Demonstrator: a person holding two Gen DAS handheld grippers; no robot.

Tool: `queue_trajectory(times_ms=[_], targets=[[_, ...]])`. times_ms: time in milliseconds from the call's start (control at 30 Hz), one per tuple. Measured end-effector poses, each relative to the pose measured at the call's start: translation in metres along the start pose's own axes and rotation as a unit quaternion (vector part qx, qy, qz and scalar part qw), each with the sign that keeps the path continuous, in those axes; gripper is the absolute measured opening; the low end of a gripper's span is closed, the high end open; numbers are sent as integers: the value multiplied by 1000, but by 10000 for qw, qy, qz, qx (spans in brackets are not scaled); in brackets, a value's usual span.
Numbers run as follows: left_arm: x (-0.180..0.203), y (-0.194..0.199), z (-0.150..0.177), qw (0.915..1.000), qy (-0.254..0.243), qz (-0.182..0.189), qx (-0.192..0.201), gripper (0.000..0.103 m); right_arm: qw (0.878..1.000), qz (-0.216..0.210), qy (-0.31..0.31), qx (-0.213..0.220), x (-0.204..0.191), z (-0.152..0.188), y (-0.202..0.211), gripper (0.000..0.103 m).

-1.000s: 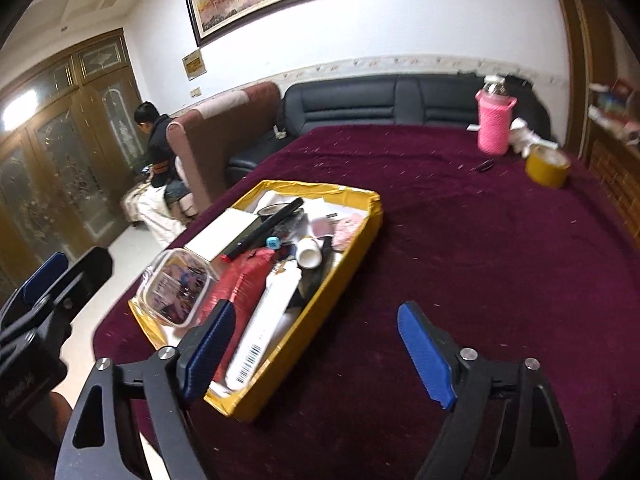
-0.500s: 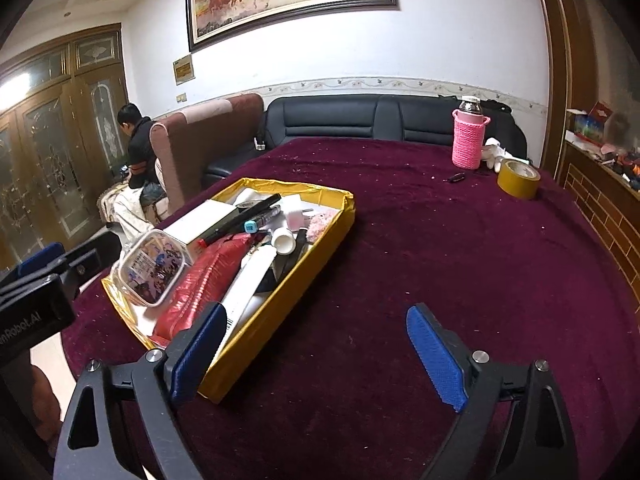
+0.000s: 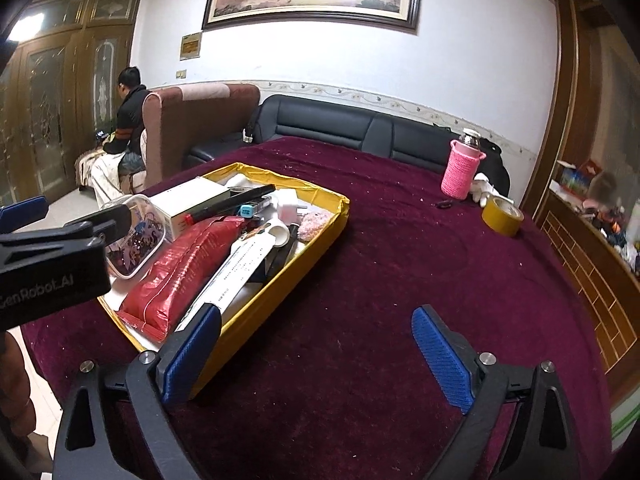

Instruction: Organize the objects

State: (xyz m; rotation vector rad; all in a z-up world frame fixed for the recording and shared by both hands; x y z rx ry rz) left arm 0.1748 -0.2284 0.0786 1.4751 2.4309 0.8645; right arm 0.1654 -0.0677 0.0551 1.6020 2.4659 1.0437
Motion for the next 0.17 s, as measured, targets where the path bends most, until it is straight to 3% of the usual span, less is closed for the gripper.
queue_trajectory(times_ms=[167], targets=[[-7, -3, 0, 9999, 94, -99, -69, 103, 9999, 65, 124, -45, -5, -3, -3, 100]])
Point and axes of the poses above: each gripper's, at about its wrist camera, not at the fingertips, and y roughly against the way its jaws point, x to its right, z to its underside, the point moved 2 cm from there along -y, roughly the way its jaws point, and after that the axes turned 11 degrees about y, right-handed, at the moved point
